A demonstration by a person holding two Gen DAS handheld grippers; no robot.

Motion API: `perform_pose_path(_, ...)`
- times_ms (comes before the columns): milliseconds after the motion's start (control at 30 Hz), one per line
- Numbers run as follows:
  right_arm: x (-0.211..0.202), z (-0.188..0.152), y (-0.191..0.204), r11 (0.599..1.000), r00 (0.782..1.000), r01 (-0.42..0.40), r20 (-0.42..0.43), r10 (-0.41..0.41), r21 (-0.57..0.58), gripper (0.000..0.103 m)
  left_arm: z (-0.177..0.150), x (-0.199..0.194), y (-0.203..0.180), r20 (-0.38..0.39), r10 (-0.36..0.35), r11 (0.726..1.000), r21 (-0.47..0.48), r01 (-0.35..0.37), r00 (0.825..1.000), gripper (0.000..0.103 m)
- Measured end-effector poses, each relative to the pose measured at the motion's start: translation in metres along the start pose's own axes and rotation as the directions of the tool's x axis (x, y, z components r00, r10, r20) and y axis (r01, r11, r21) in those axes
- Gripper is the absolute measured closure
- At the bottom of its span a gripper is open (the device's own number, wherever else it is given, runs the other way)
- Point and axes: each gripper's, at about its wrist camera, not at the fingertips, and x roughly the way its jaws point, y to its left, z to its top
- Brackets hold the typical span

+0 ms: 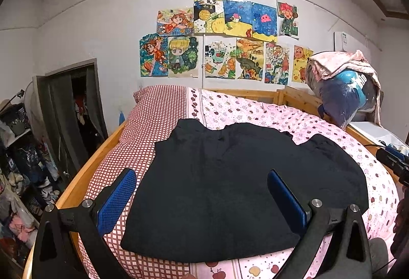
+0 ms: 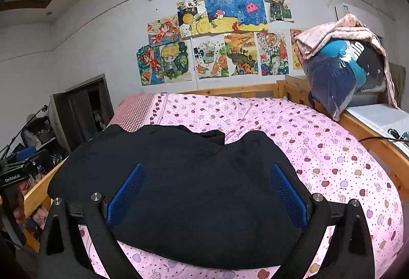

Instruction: Fold large clothes

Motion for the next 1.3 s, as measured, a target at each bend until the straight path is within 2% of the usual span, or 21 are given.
perform_pose_path(567,-0.035,-0.011,0.037,0.997,0.996,-0.065,0.054,0.067,-0.034,0.006,-0.006,-0.031,-0.020,0.038,-0.020,0.998,0.057,0.017,0.999,0.000)
perform_pose_path(1067,-0.061,-0.034,0.059,0.995,0.998,-0.050,0.020,0.052,-0.083,0.005,-0.033,-0.053,-0.021,0.015,-0.019,0.999,0.042,0.018,1.000,0.000)
perform_pose_path(1300,-0.074,-0.048,0.057,0.998,0.998,-0.055,0.012,0.056,-0.043,0.005,-0.046,-0.065,-0.018,0.006,-0.051,0.998,0.033,0.051,0.999,0.000)
